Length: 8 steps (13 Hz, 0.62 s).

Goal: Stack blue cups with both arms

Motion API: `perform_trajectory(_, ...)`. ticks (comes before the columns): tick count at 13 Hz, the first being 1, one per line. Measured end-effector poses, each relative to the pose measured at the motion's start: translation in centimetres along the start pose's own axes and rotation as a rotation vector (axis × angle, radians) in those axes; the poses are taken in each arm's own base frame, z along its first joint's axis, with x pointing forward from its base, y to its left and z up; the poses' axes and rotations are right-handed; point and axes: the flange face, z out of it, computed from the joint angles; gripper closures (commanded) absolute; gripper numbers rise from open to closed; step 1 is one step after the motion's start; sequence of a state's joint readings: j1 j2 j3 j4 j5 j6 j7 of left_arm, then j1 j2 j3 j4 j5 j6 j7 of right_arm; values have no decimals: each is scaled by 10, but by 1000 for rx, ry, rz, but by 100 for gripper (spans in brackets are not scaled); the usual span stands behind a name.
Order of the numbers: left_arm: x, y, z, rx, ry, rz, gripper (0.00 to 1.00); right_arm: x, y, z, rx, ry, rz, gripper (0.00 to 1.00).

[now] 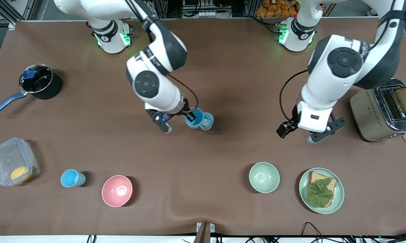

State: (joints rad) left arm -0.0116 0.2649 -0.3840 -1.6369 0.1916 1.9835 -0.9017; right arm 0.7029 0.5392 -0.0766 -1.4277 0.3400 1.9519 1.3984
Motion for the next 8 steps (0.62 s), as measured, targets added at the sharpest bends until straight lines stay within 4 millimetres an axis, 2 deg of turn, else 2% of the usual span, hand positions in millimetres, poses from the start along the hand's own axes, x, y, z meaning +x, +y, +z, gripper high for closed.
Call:
perform_trajectory(1,11,-13,-2,12,-3,46,0,-8,0,11,5,4,5,100)
perform_trajectory(3,44,-53,-2,33,-11,143,0,-17,3,33,9,12,9,100)
perform_trajectory(5,69,-89,-4,42,-25,183,0,-21,5,51,17,20,12,100)
perform_trajectory(6,75,-98,-11,41,-41,192,0,-21,6,56,24,24,15,100)
perform_trajectory(8,79,-106,-37,50,-73,239,0,-23,8,62,26,26,17,100)
